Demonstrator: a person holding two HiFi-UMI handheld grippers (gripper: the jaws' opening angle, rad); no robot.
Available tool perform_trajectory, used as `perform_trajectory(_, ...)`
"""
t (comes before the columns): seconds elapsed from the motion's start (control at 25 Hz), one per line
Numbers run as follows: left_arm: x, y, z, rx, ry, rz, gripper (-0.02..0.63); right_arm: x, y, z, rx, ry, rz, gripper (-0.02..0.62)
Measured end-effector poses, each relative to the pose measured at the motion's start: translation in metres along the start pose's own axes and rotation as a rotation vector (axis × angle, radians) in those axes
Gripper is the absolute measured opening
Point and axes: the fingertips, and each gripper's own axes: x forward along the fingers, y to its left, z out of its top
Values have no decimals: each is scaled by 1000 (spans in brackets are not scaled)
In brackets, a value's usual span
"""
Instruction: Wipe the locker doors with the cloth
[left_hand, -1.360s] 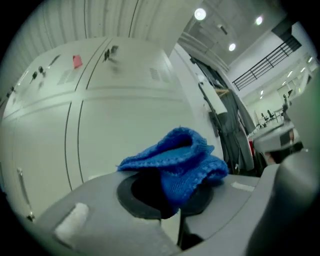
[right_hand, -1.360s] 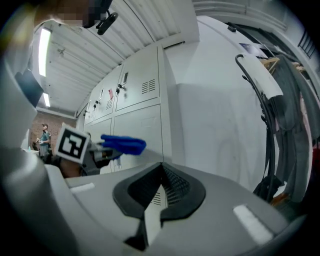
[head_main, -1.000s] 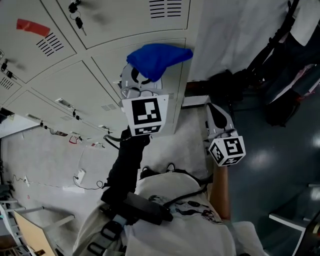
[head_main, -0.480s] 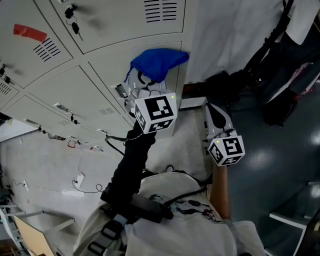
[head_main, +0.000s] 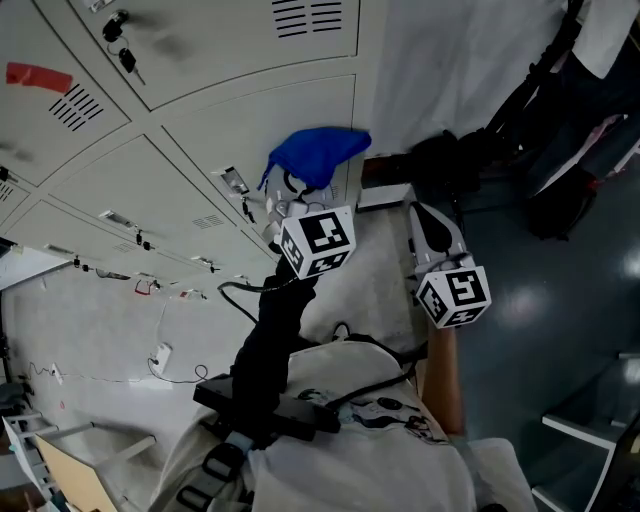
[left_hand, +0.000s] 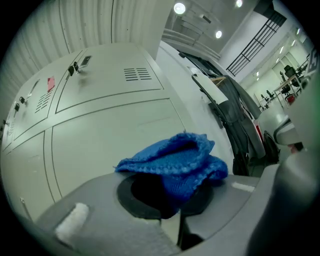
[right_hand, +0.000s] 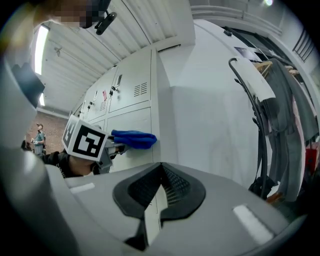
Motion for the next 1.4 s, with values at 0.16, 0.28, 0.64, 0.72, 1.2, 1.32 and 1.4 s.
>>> perform_trajectory(0.16,0,-13,-27,5,41,-11,31,1,-1,-5,3,12,2,-2)
perform_trajectory(0.28,0,-21,-46,5,71,-18,31,2,-2,-8,5,22,3,-2)
perform_trajectory(0.64,-1,-47,-98,32,149,-43,32,1,-4,-14,3,42,2,-2)
perform_trajectory(0.72,-1,-52,-109,43,164,-47,32,0,-5,-15,2,45,1,-2)
perform_trajectory(1.2,-3,-89,-196,56,333,-114,32,-5,-12,-23,2,69,-12,-2)
perform_trajectory(1.32,-2,-94,-204,57,349,-121,32,-8,-15,-25,5,76,-20,-2)
perform_trajectory(1.4,-1,-99,-211,58,366,-133,32,-10,-17,-27,7,80,-25,-2)
